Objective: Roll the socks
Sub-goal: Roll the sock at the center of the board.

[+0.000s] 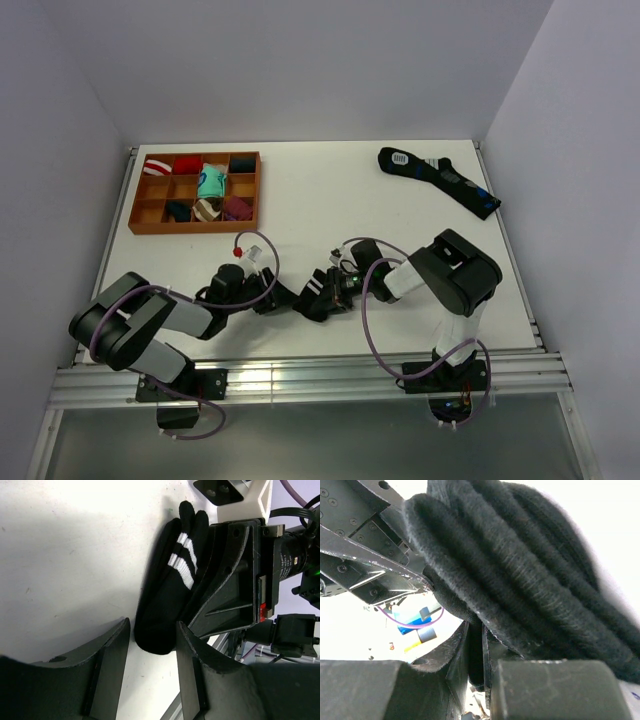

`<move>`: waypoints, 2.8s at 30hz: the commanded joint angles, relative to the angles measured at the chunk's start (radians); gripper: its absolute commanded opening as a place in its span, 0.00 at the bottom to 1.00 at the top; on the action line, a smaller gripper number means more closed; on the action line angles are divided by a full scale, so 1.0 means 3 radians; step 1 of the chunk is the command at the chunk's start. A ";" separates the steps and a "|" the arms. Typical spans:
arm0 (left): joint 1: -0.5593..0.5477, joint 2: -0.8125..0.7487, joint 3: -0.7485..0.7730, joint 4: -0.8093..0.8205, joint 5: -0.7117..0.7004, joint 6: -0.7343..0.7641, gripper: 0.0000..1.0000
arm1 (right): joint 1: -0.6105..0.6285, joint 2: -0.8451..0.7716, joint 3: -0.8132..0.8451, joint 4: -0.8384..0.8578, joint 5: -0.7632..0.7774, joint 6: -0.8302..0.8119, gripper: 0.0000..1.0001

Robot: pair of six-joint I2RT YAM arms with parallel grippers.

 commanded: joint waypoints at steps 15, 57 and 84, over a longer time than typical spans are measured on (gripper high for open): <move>-0.0082 0.0395 0.0289 -0.0644 -0.0164 0.0272 0.42 | -0.0056 0.0129 -0.0088 -0.0354 0.0328 -0.0089 0.15; 0.0041 -0.0126 -0.0222 -0.0077 0.0266 0.0395 0.50 | -0.0143 0.0308 -0.0175 -0.0150 0.0266 0.0075 0.15; -0.0077 0.0446 0.0386 -0.0925 -0.0123 0.0569 0.42 | -0.0184 0.0374 -0.0201 -0.0114 0.0241 0.0024 0.14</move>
